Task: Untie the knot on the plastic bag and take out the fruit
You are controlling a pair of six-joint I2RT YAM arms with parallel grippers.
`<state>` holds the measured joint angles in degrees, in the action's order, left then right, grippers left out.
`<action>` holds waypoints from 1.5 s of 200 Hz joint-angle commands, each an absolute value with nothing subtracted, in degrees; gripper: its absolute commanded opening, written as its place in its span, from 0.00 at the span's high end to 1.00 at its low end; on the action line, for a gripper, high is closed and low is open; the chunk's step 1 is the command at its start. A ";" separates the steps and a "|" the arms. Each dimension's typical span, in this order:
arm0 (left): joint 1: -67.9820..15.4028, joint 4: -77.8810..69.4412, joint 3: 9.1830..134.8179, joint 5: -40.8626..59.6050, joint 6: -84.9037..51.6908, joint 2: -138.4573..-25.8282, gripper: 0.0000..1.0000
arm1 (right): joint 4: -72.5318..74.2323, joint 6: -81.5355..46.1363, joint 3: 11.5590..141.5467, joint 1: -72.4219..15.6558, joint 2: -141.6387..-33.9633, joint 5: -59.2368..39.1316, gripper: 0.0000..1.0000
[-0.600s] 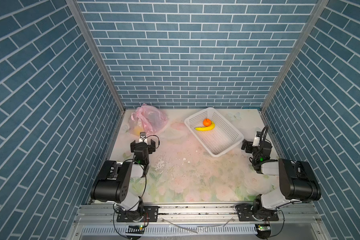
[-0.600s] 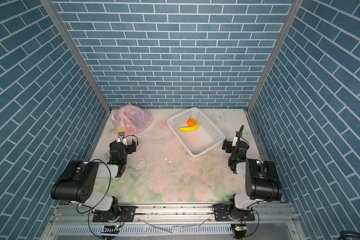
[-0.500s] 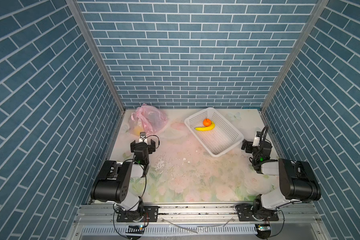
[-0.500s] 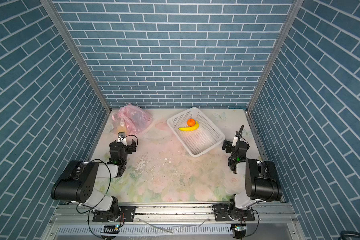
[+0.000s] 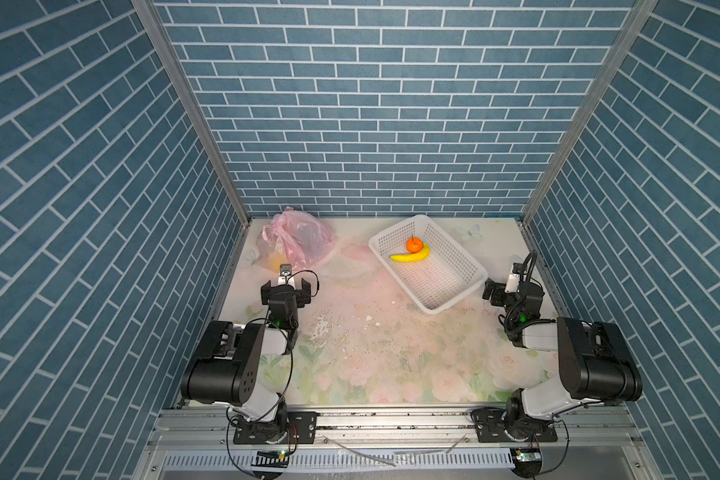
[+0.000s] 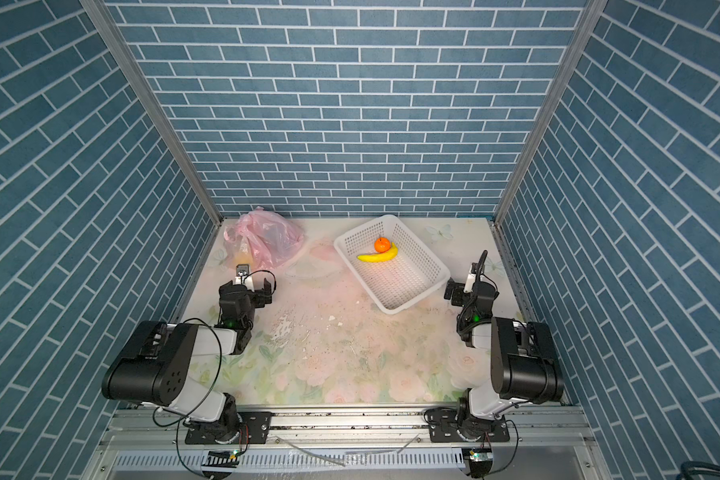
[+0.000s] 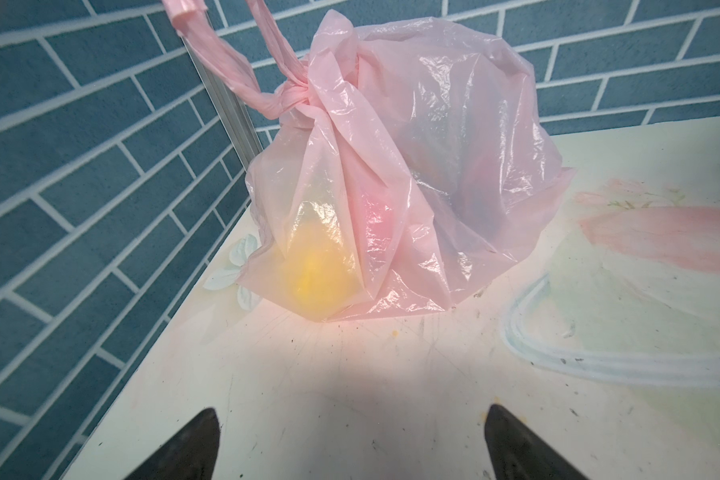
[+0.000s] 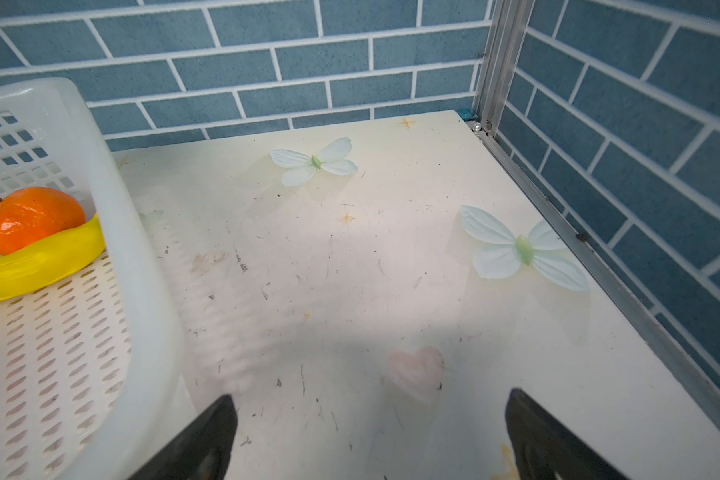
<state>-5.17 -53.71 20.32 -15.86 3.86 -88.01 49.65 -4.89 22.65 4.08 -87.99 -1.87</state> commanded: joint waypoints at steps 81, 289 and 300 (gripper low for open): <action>-4.87 -53.06 20.82 -16.27 3.52 -88.04 0.00 | 49.85 -3.67 22.34 4.22 -88.32 -1.52 0.01; -6.10 -5.57 37.50 6.89 -16.97 -68.57 0.00 | -21.18 -7.57 69.25 -28.00 -85.51 -3.29 0.01; -6.70 -5.87 37.05 7.94 -17.92 -68.51 0.00 | -22.17 -7.59 73.07 -30.65 -89.58 -3.46 0.01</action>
